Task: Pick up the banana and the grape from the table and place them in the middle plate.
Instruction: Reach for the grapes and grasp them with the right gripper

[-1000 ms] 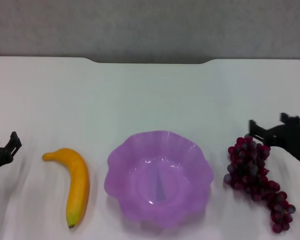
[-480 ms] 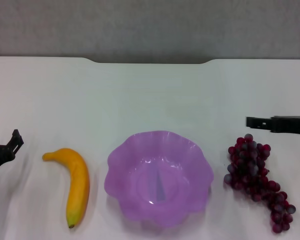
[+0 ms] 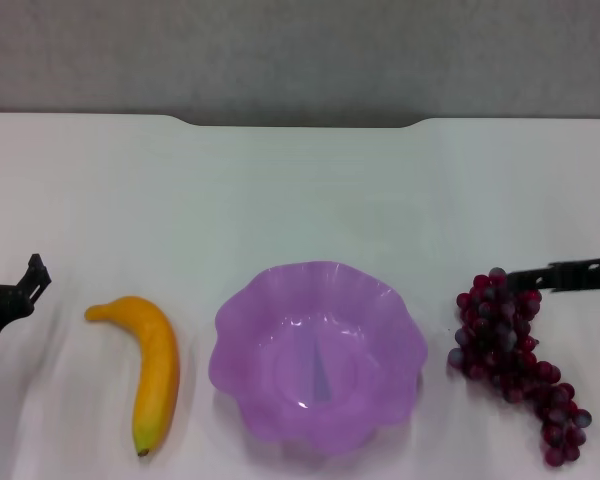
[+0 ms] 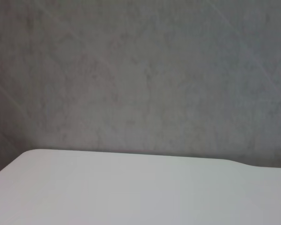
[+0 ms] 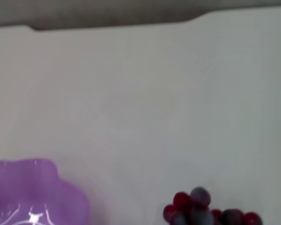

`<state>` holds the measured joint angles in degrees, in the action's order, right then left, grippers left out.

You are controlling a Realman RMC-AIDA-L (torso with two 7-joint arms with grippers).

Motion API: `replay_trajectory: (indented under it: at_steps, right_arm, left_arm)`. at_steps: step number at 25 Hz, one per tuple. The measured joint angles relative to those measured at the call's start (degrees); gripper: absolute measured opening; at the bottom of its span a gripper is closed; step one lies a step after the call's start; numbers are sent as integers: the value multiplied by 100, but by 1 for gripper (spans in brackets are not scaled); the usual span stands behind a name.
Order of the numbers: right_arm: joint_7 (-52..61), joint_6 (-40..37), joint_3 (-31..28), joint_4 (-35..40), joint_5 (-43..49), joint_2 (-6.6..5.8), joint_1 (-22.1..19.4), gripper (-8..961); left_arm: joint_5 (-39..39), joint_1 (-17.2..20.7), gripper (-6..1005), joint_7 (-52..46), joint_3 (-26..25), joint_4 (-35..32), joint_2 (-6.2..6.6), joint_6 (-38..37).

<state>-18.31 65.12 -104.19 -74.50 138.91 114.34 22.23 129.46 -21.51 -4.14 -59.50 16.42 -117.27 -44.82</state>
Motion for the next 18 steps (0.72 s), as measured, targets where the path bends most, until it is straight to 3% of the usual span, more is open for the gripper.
replay_trajectory:
  at_steps: [8, 18]
  right_arm:
    - [-227, -260, 304, 1038, -2, 8, 503, 885]
    - [-411, -766, 476, 1448, -50, 14, 585, 884]
  left_arm:
    - [-1, -18, 891, 2, -4, -4, 0, 49]
    - [-60, -20, 890, 1, -9, -8, -4, 61]
